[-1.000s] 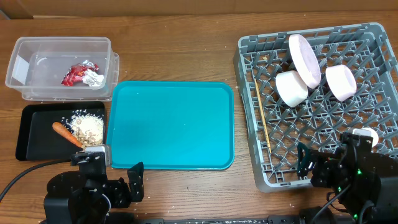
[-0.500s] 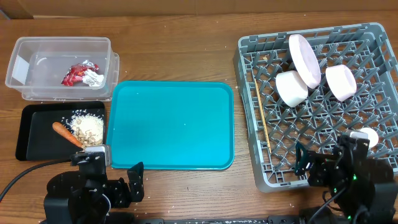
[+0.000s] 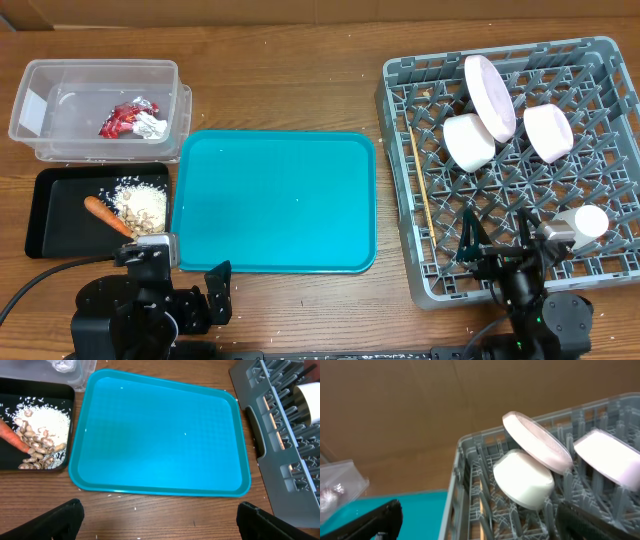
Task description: Sort waste into correct bins and load items into the dishwasher
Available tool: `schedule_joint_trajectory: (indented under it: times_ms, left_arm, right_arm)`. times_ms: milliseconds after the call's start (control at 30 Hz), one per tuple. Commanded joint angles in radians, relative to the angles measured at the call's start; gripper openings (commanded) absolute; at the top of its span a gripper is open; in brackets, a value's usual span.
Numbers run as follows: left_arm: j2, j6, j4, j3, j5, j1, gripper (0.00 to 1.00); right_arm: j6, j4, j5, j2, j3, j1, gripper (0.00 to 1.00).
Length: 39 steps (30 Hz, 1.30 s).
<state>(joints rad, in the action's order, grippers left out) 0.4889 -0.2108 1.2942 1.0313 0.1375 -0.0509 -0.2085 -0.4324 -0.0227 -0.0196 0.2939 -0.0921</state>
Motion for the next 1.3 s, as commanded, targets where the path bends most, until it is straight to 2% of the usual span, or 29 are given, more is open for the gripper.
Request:
schedule_joint_trajectory:
  times_ms: [0,233,433,467,1267]
  left_arm:
    - [-0.006,-0.011,-0.004,-0.002,-0.01,-0.002,1.0]
    - [-0.006,-0.011,-0.004,-0.002,-0.01,-0.002,1.0]
    - [-0.006,-0.011,-0.004,-0.002,-0.01,-0.002,1.0]
    - [-0.006,-0.011,-0.004,-0.002,-0.01,-0.002,1.0]
    - [-0.006,-0.011,-0.004,-0.002,-0.011,-0.002,1.0]
  right_arm:
    - [-0.001,0.138,0.001,0.017,-0.074,0.001,1.0]
    - [0.003,0.492,0.056,0.017,-0.279,0.001,1.0]
    - [0.074,0.349,0.065,0.017,-0.286,0.001,1.0]
    - [0.111,0.35,0.055,0.017,-0.286,0.001,1.0]
    - [0.105,0.351,0.045,0.017,-0.286,0.001,1.0]
